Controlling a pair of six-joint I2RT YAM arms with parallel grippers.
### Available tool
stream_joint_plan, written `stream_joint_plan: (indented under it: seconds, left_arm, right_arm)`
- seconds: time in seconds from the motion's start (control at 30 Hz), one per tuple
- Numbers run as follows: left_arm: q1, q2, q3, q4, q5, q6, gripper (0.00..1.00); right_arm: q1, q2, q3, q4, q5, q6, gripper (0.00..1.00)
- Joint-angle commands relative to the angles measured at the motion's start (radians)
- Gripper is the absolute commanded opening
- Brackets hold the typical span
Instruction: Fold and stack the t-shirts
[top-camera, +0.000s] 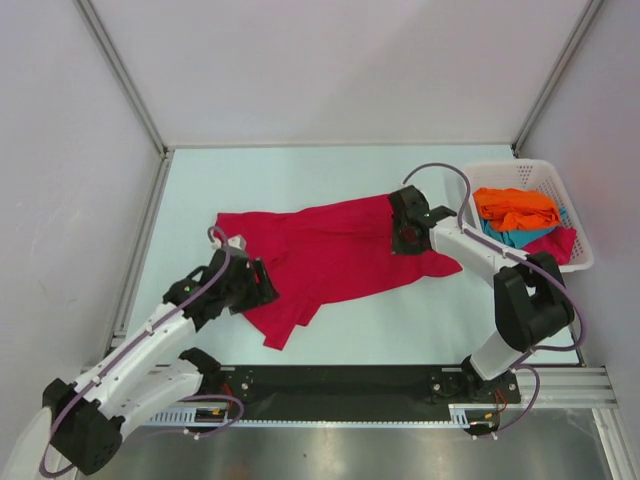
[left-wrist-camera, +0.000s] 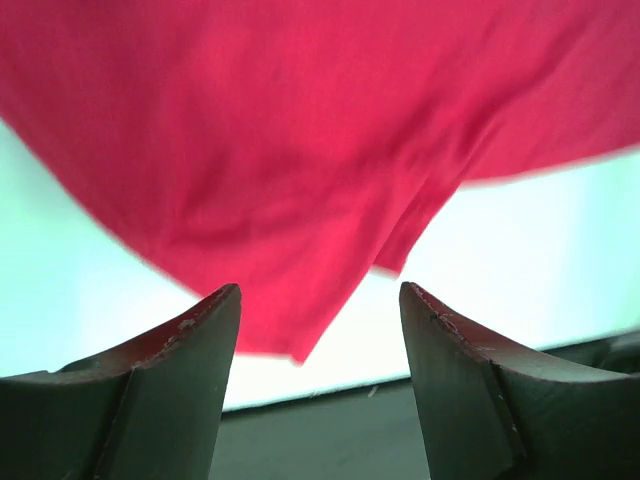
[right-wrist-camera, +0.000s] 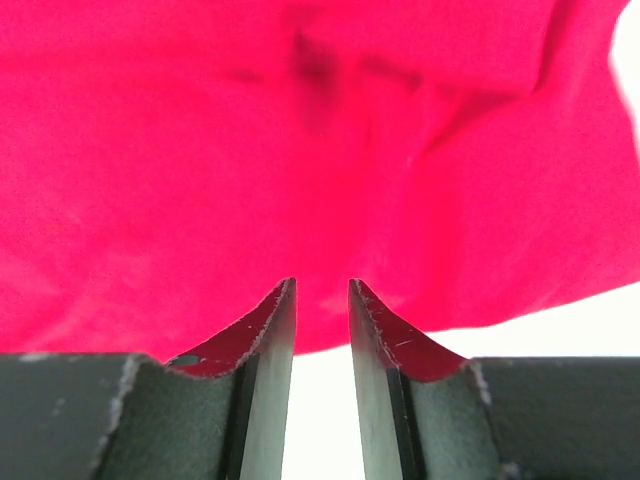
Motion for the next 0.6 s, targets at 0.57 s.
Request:
stream_joint_plan:
  seconds: [0.57]
  left_arm:
    - [-0.479,-0.016,-0.154,-0.091,-0.132,-0.429,0.70]
  right_arm:
    - [-0.100,-0.053,-0.084,0.064,-0.175,0.025,0.35]
